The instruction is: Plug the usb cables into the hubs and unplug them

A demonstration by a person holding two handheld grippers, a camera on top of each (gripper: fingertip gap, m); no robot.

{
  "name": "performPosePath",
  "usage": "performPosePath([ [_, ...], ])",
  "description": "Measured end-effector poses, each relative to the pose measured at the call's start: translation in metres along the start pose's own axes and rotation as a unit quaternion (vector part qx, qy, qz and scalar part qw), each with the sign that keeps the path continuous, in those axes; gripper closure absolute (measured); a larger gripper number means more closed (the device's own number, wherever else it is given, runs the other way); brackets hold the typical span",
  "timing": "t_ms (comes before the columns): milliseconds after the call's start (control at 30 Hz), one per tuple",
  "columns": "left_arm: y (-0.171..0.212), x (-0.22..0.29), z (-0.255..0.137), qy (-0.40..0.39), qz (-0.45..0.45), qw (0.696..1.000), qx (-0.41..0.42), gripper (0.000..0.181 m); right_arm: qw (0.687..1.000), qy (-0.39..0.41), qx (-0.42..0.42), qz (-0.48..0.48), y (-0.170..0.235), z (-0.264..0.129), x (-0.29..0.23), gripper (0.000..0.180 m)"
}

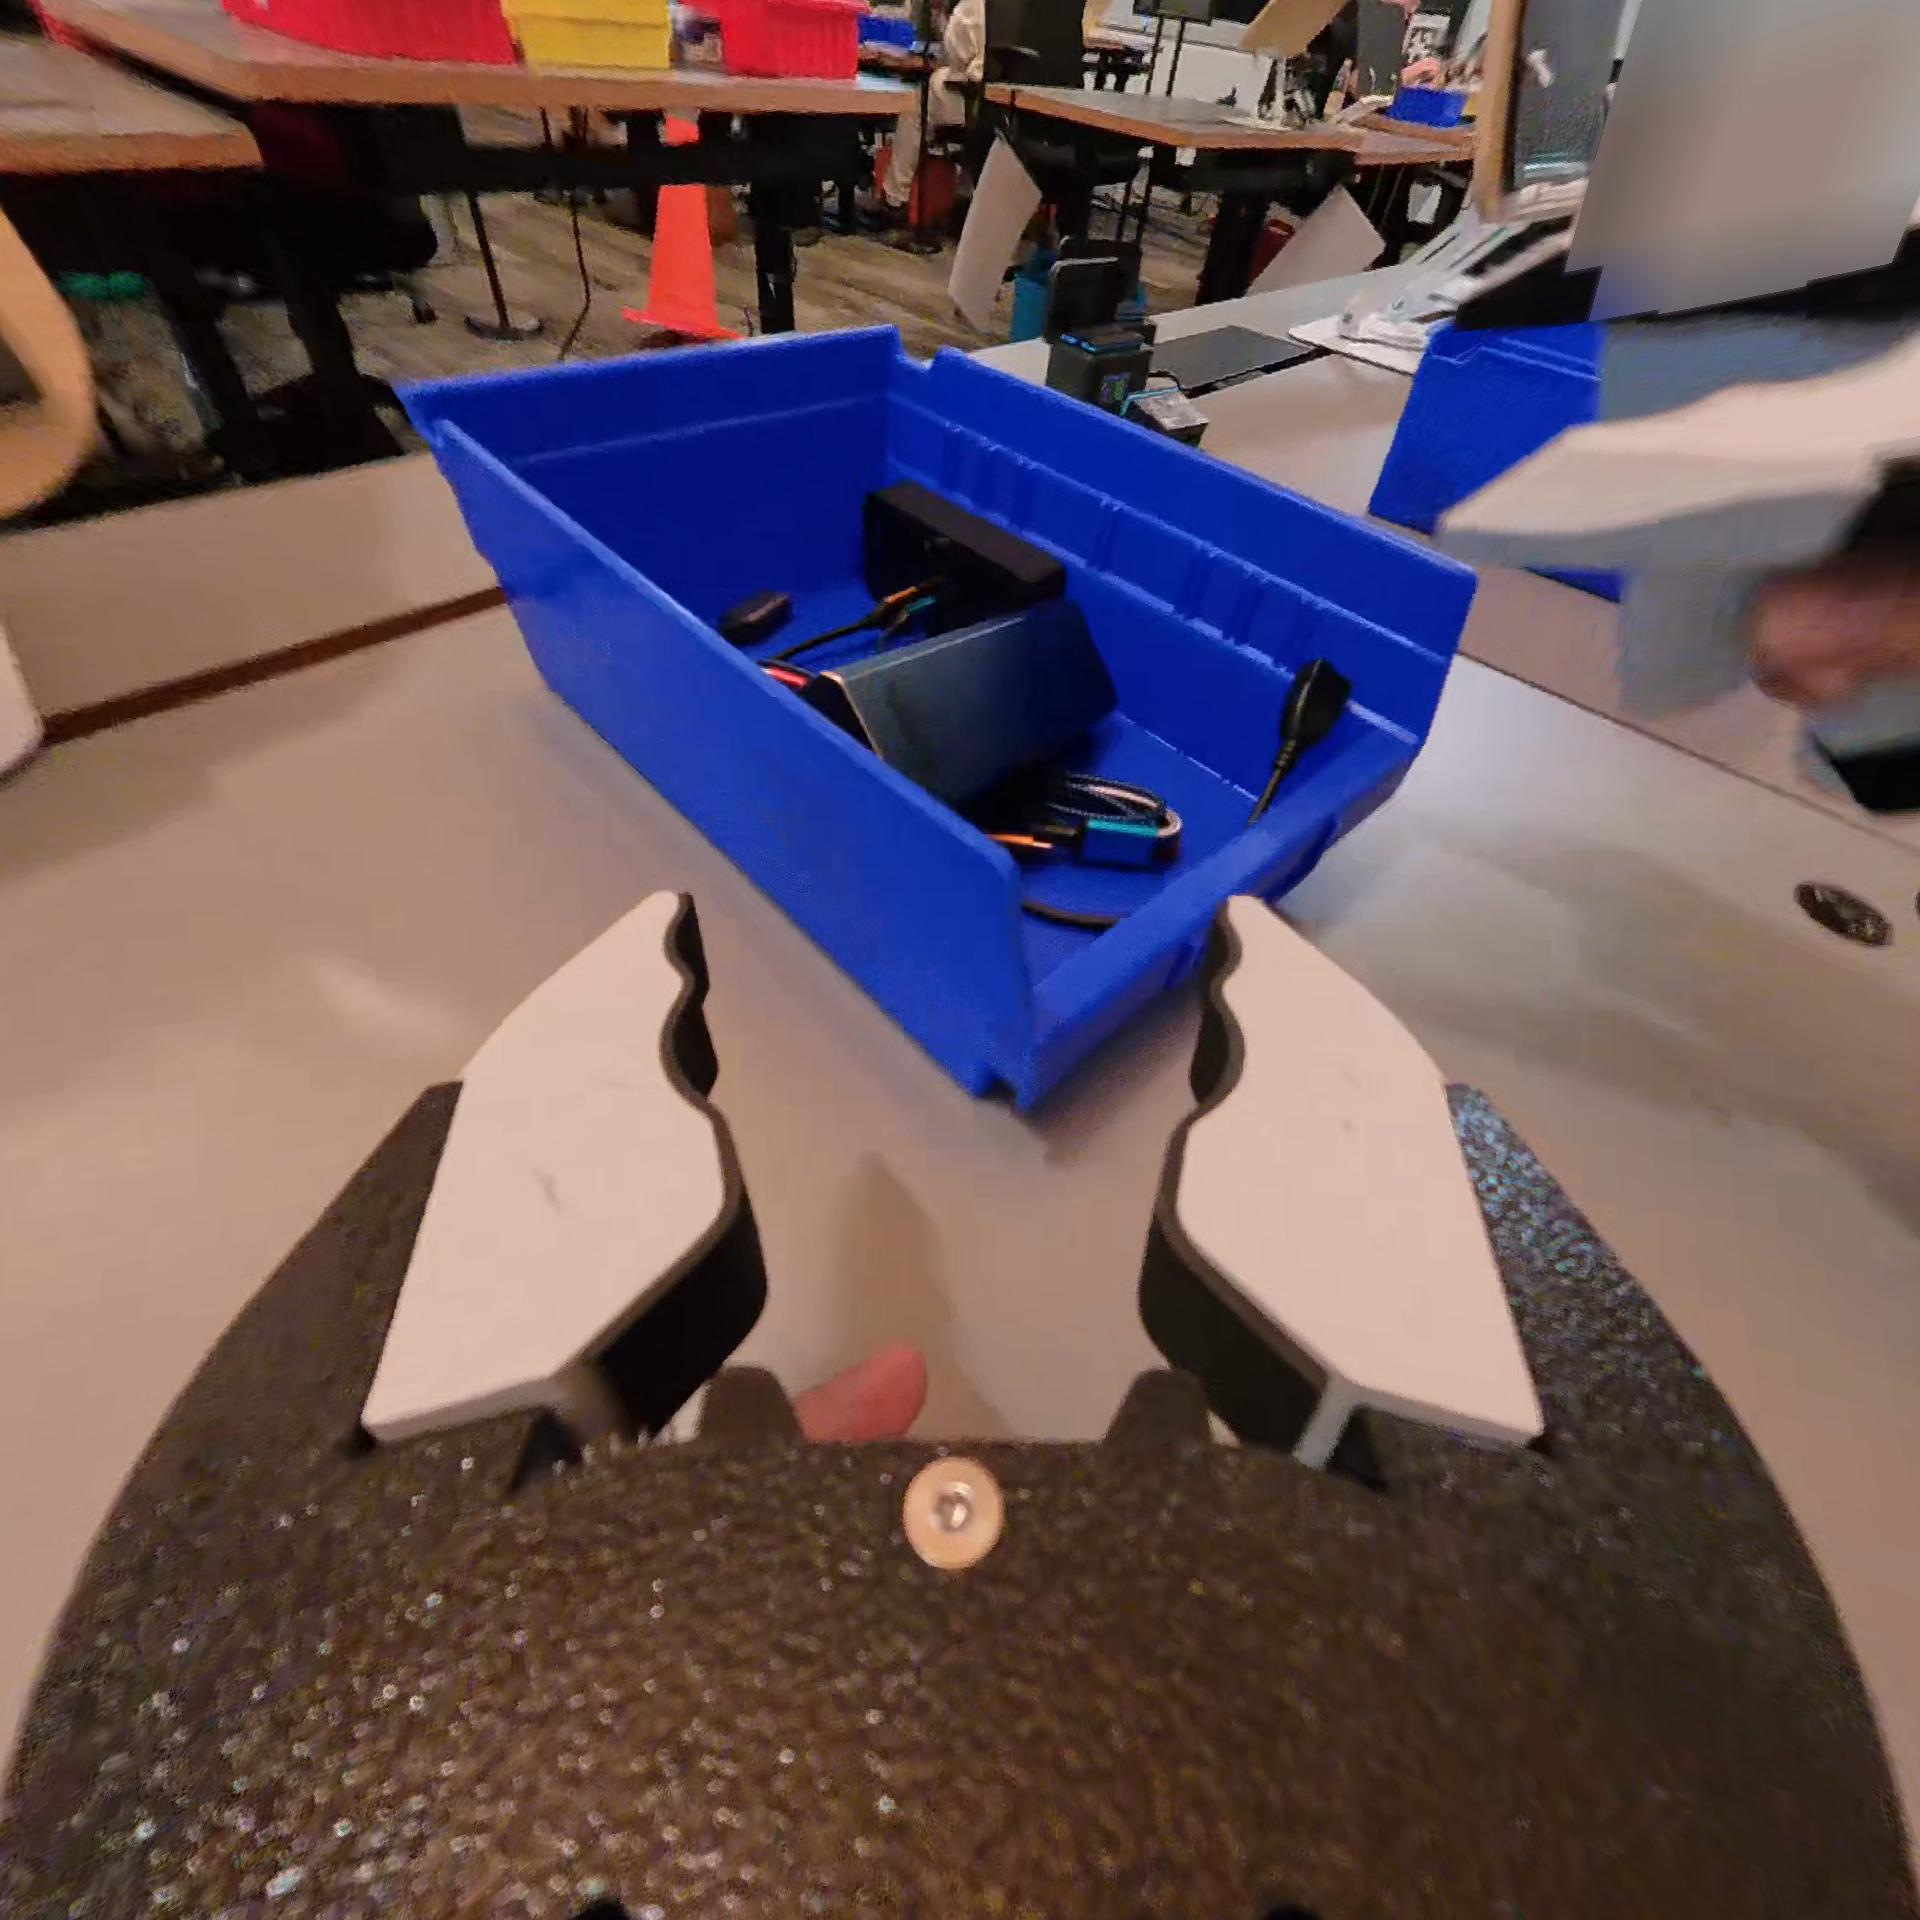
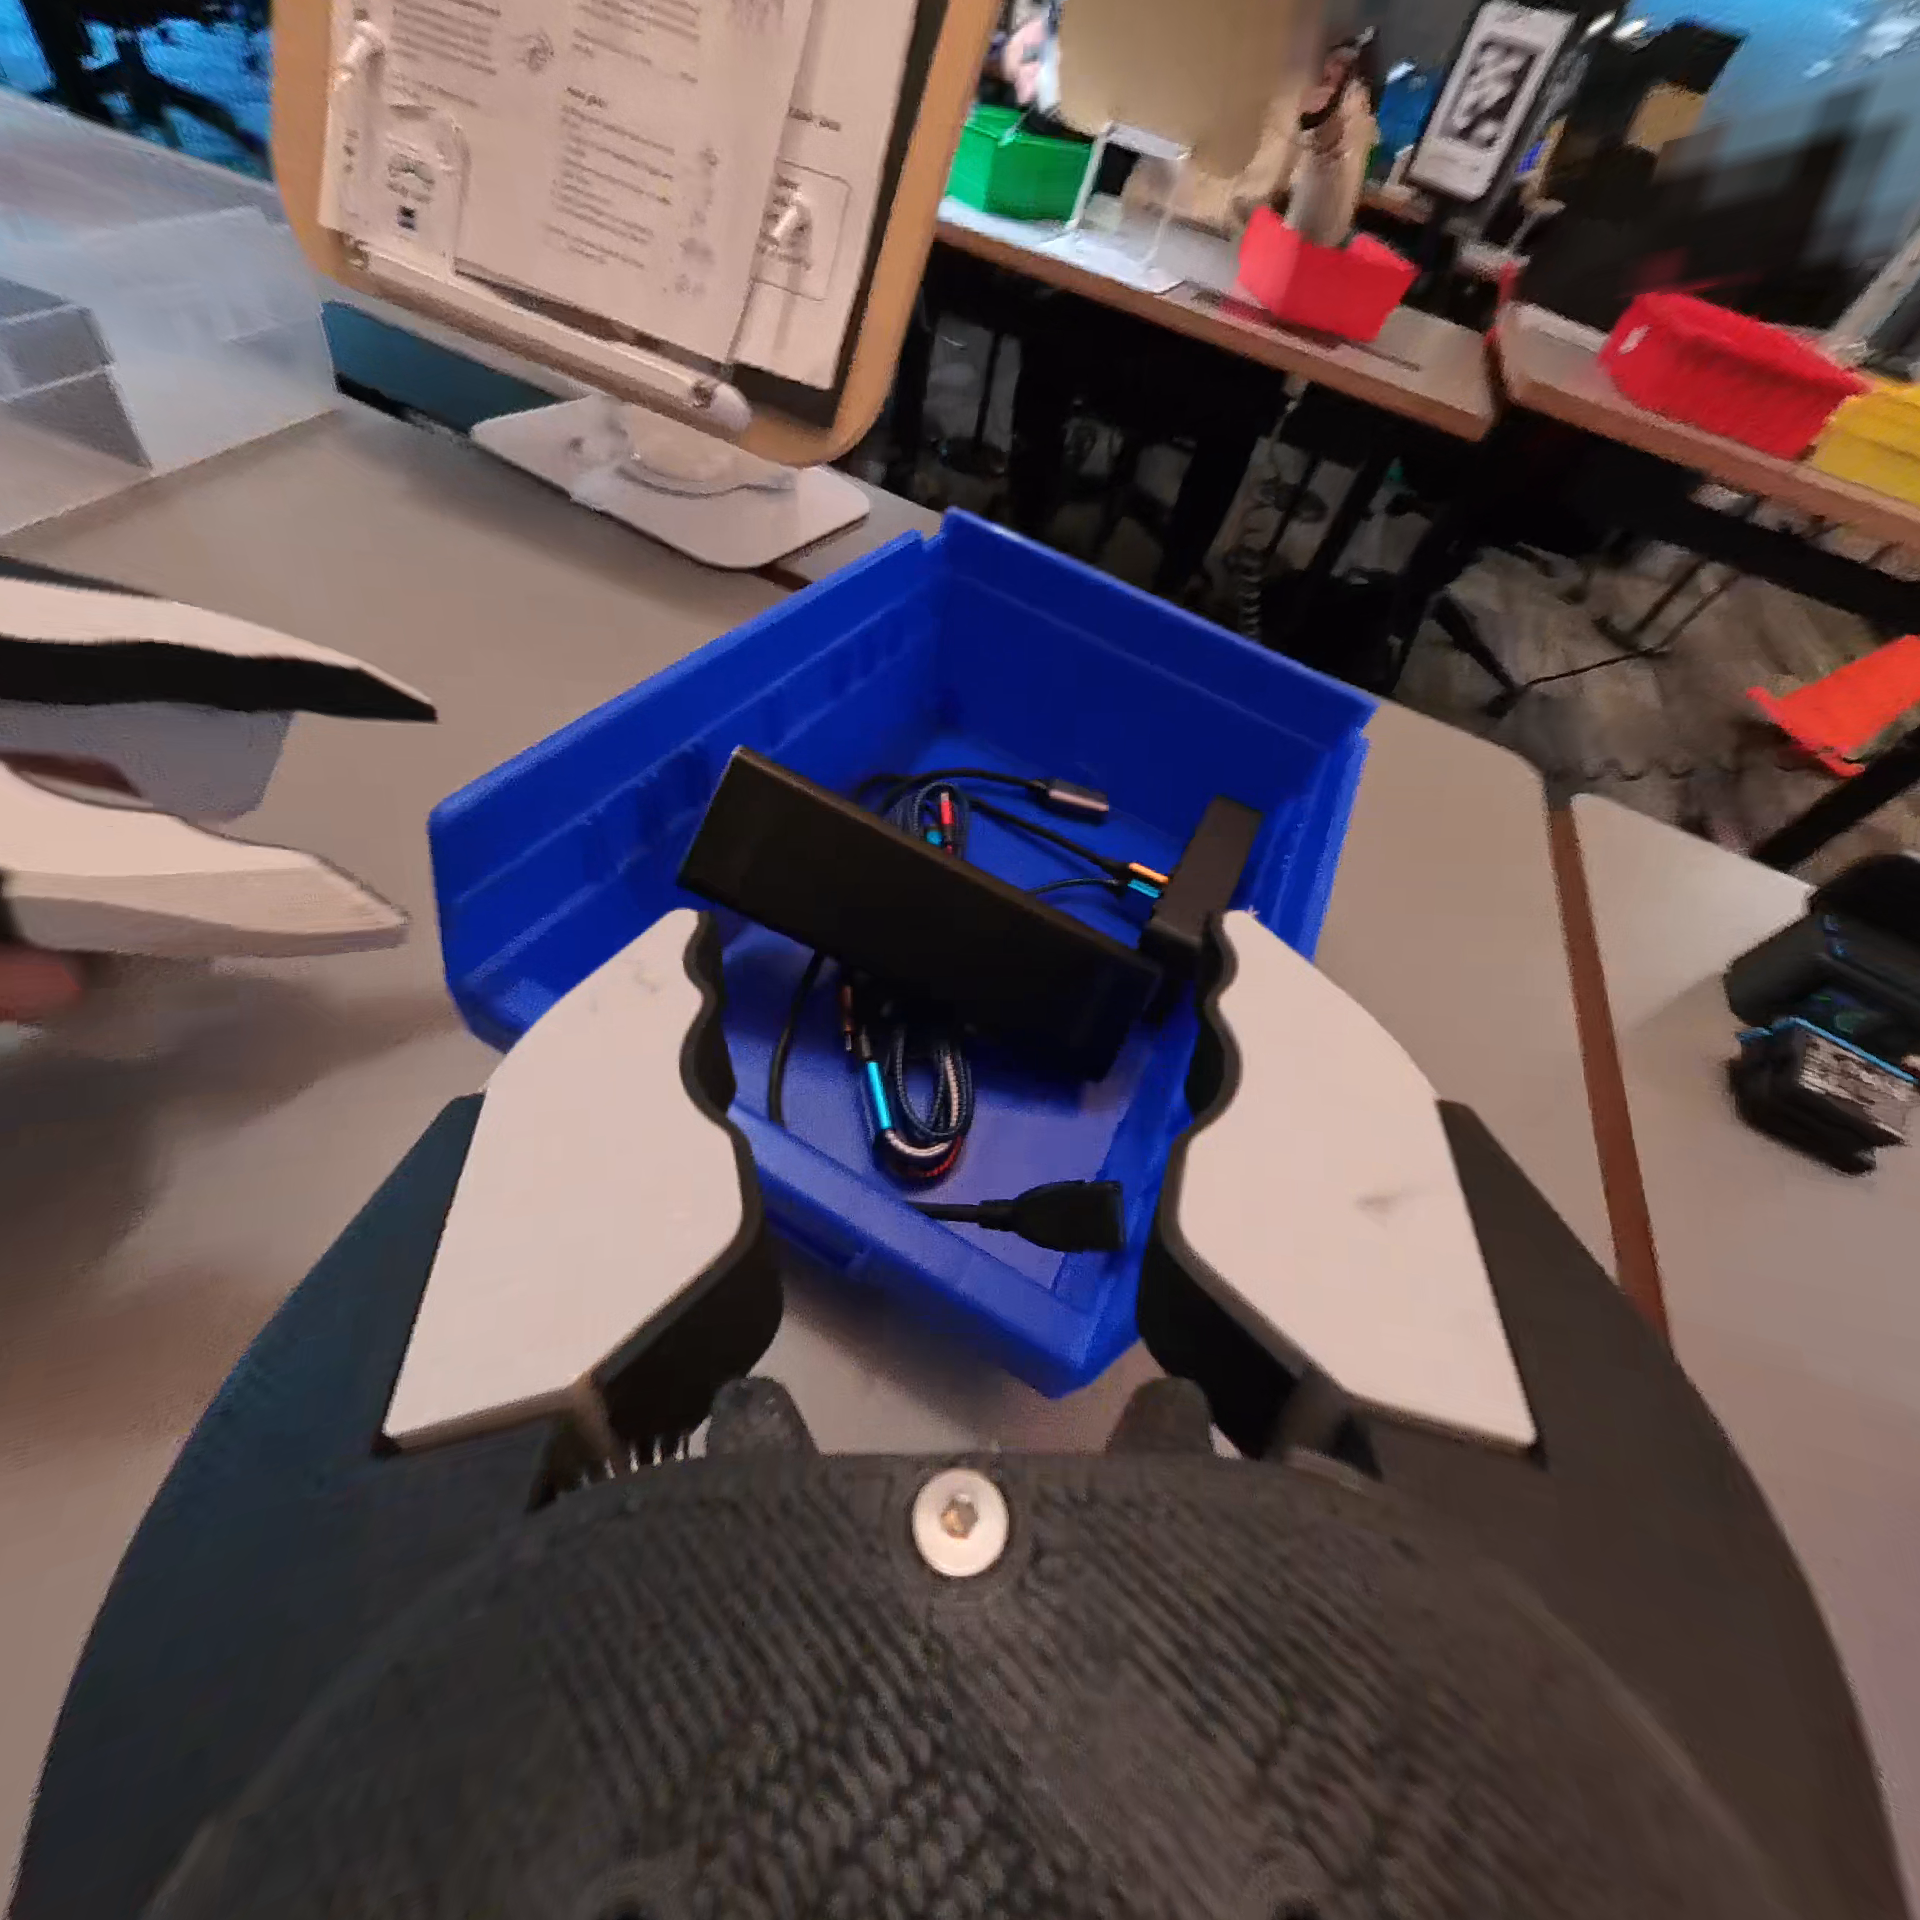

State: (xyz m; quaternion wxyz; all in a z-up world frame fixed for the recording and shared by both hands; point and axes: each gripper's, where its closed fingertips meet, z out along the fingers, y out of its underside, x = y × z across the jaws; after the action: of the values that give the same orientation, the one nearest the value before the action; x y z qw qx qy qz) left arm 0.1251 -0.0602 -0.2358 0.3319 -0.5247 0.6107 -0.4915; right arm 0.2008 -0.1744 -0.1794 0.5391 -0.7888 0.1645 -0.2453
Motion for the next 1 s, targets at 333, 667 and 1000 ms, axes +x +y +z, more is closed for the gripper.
performPosePath([
  [333, -0.003, -0.028, 0.059, -0.168, 0.078, 0.982, -0.047, 0.123, 0.998, 0.043, 0.043, 0.030, -0.018, -0.014, -0.001, 0.079],
  [667, 0.012, -0.096, 0.008, -0.172, 0.064, 0.978, -0.101, 0.173, 0.996, -0.034, 0.075, 0.021, -0.043, -0.013, -0.053, 0.077],
  [1000, 0.084, -0.107, -0.229, -0.187, 0.056, 0.976, -0.096, 0.173, 0.976, -0.194, 0.095, 0.012, -0.097, 0.009, -0.178, 0.083],
])
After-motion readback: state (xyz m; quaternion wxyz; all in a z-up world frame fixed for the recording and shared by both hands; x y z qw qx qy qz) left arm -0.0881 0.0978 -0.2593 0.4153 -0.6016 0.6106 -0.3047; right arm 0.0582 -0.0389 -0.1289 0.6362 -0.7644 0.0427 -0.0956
